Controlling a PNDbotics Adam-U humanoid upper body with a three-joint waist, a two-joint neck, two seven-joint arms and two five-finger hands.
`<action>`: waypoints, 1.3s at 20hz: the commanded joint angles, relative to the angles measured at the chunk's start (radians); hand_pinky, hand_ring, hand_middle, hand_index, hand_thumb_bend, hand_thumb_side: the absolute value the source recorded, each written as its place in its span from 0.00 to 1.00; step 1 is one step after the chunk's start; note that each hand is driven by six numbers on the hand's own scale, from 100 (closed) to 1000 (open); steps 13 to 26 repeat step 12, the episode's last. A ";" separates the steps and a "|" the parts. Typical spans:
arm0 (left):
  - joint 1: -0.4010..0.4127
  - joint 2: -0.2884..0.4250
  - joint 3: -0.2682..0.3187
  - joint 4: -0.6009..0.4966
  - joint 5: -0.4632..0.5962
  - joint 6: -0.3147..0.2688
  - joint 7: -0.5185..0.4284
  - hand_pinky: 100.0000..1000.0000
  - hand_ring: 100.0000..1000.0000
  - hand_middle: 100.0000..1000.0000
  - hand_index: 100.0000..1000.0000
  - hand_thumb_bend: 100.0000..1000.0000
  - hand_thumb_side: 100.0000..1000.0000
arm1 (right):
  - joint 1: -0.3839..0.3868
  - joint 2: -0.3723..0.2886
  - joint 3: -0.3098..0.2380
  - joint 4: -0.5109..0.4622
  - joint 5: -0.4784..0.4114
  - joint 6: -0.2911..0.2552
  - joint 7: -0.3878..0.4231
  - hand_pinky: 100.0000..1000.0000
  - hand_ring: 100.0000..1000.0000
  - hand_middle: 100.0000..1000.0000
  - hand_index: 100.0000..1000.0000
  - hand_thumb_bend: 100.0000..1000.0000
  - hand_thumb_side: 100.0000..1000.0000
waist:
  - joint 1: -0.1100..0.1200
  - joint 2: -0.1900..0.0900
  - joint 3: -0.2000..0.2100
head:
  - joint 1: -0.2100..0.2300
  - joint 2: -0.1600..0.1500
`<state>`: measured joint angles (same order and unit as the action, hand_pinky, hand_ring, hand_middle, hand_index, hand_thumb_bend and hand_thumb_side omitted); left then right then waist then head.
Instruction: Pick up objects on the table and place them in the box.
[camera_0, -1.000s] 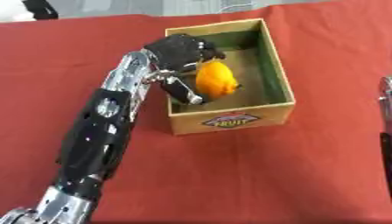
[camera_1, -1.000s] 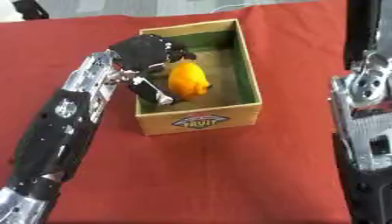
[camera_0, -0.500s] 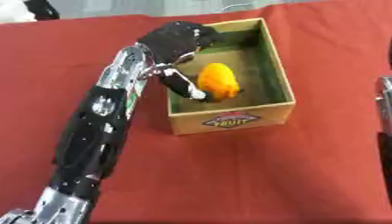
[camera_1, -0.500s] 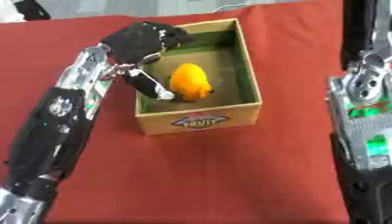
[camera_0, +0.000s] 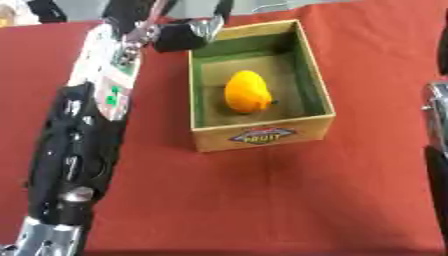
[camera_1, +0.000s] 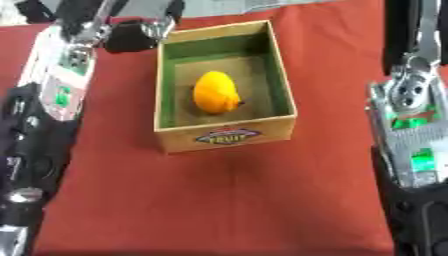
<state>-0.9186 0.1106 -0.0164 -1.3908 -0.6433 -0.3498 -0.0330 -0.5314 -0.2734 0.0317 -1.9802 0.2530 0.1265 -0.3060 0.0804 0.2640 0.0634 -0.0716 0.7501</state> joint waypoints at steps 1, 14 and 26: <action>0.016 0.061 0.036 -0.093 0.286 0.059 -0.047 0.39 0.51 0.48 0.76 0.00 0.76 | -0.021 -0.010 -0.003 -0.020 0.006 -0.010 0.000 0.81 0.77 0.54 0.85 0.00 1.00 | -0.005 -0.025 0.007 | -0.019 0.011; 0.239 0.240 0.179 -0.478 0.819 0.181 0.098 0.42 0.53 0.49 0.73 0.00 0.76 | -0.029 -0.005 -0.015 -0.020 0.012 -0.019 -0.017 0.81 0.77 0.54 0.85 0.00 1.00 | -0.017 -0.021 0.032 | -0.050 0.003; 0.239 0.240 0.179 -0.478 0.819 0.181 0.098 0.42 0.53 0.49 0.73 0.00 0.76 | -0.029 -0.005 -0.015 -0.020 0.012 -0.019 -0.017 0.81 0.77 0.54 0.85 0.00 1.00 | -0.017 -0.021 0.032 | -0.050 0.003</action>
